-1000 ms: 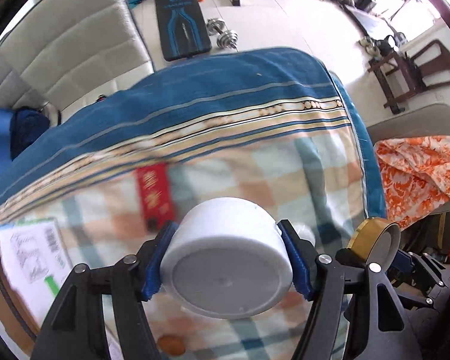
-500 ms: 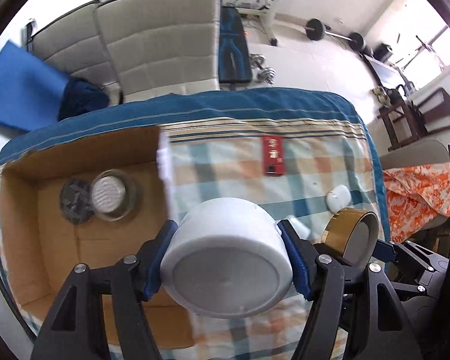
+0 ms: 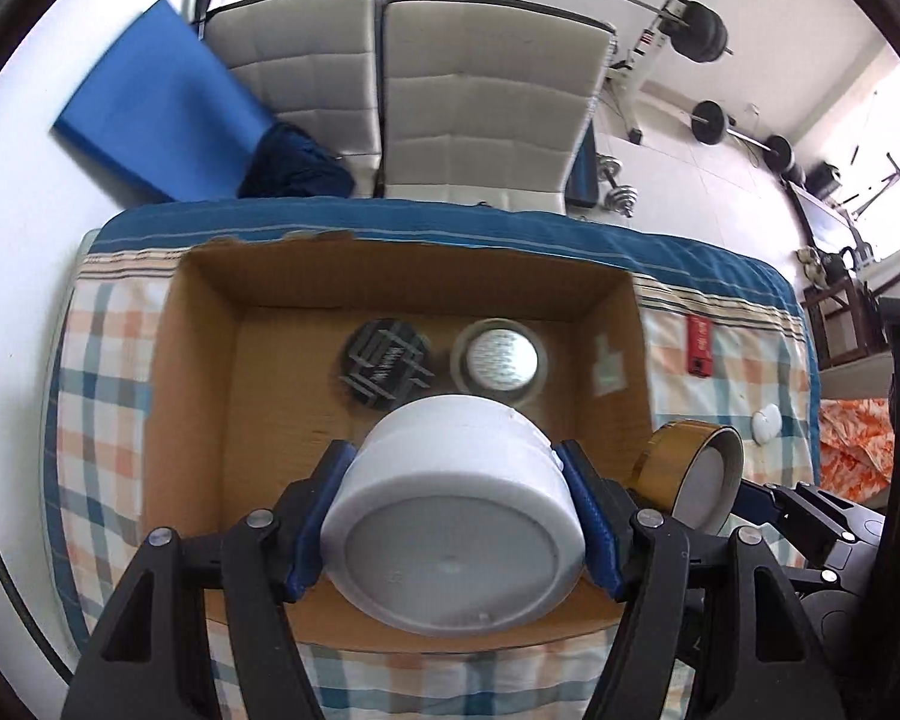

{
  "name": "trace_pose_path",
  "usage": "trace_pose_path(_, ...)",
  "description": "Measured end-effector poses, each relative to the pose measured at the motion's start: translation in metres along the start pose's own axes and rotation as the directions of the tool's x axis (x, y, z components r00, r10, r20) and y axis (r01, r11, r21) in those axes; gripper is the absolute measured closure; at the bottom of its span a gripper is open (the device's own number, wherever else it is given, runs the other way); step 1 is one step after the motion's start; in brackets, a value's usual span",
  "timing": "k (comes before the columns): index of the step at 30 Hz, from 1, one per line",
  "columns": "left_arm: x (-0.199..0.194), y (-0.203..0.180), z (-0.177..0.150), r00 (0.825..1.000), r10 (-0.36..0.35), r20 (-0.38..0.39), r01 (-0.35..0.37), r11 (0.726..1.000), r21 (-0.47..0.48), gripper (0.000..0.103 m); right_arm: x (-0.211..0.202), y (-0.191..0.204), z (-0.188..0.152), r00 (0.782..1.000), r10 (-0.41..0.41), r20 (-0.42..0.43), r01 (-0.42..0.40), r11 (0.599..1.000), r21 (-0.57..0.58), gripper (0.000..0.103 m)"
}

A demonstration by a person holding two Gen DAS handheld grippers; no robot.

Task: Organize rigid objects
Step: 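Carry the white jar and tape roll into the box and release both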

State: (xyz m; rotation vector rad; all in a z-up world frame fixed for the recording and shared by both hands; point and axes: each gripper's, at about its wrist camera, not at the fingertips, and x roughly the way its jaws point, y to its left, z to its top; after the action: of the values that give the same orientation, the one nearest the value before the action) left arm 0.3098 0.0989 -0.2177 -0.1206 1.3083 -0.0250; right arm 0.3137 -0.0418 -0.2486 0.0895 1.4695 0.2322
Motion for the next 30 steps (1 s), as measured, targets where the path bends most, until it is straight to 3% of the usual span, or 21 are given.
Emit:
trace_pose_path(6,0.018,0.043,0.003,0.999,0.024,-0.023,-0.025,0.999,-0.039,0.037,0.032,0.036,0.005,0.999,-0.023,-0.038,0.023,1.0,-0.009,0.037)
trace_pose_path(14,0.066,0.079,0.013,0.993,0.039,-0.109,-0.043,0.998,-0.039,0.037,0.084,0.037,0.016,0.994,-0.05,-0.093,0.055,0.997,0.049,0.036)
trace_pose_path(25,0.157,0.096,0.041,0.959,0.17,-0.228,-0.169,0.985,0.026,0.037,0.144,0.034,0.032,0.979,-0.139,-0.149,0.15,0.986,0.07,0.036)
trace_pose_path(30,0.181,0.099,0.046,0.948,0.167,-0.27,-0.168,0.986,0.018,0.037,0.156,0.035,0.038,0.974,-0.151,-0.166,0.163,0.985,0.058,0.036)
